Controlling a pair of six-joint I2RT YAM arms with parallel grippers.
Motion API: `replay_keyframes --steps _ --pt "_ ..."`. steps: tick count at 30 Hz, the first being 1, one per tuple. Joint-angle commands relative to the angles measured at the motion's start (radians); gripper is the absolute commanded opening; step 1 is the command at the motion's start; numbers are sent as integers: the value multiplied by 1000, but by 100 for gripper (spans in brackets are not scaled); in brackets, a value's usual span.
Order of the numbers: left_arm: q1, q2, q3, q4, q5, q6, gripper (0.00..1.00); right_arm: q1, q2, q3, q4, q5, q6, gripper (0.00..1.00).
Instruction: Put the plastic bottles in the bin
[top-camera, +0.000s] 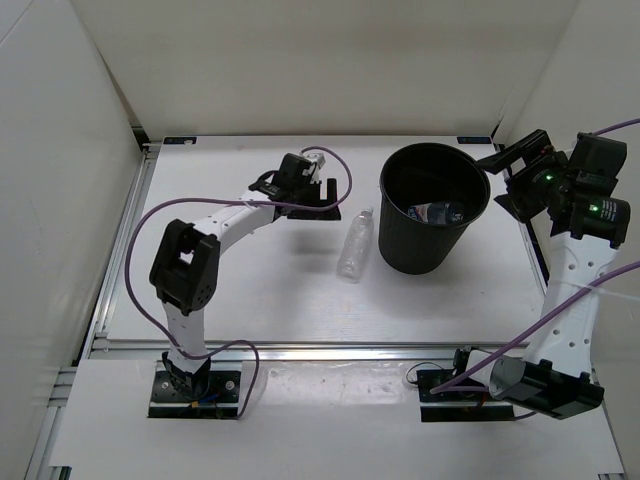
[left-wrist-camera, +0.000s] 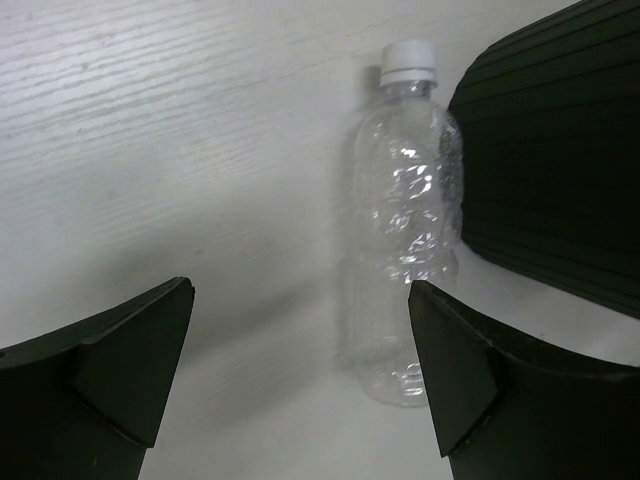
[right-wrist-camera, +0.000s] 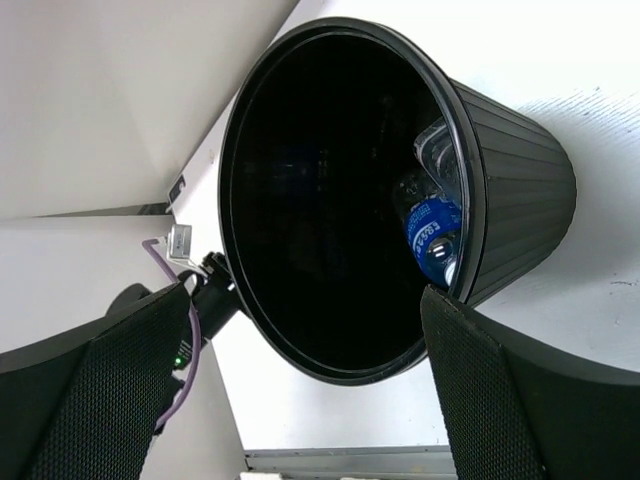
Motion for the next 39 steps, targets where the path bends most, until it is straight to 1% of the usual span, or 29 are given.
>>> replay_keyframes --steps 1,3,7,10,13,18,22,25,27,28,30,31,32,34,35,36,38,39 --pt "-12 -12 57 66 66 -51 100 -3 4 54 40 -21 -22 100" --pt "-12 16 30 107 119 -70 100 -3 4 54 31 -8 -32 100" --pt "-23 51 30 150 190 -105 100 -3 4 54 21 -8 -32 100" --pt "-42 100 42 176 222 -124 100 -3 13 54 21 1 -41 100" --pt "-43 140 60 186 235 -159 100 -3 13 65 11 1 -50 100" --pt "-43 236 113 206 302 -196 100 -3 32 74 -9 10 -50 100" --pt "-43 272 122 215 325 -196 100 -3 41 96 -29 10 -59 100" --pt "-43 272 102 241 362 -205 88 -3 50 96 -29 19 -59 100" --pt "-29 272 73 259 383 -205 78 -3 59 96 -29 19 -59 100" --pt "-14 237 58 268 383 -205 65 -3 59 87 -29 19 -59 100" --pt "5 195 -4 278 383 -194 51 -3 59 87 -29 19 -59 100" --pt "16 171 -28 278 364 -185 49 -3 59 77 -29 30 -59 100" --pt "40 108 -54 278 333 -185 48 -3 59 65 -29 30 -59 100" --pt "77 34 -137 278 302 -185 48 -3 49 50 -19 53 -59 100" --pt "123 -48 -162 278 279 -194 48 -3 49 41 -19 53 -59 100" --pt "147 -87 -195 278 279 -194 48 -3 38 21 -19 62 -59 100" --pt "209 -194 -196 278 270 -205 48 -3 24 -2 -9 74 -59 100" --pt "221 -217 -165 269 270 -205 48 -3 10 -25 -9 75 -59 100"
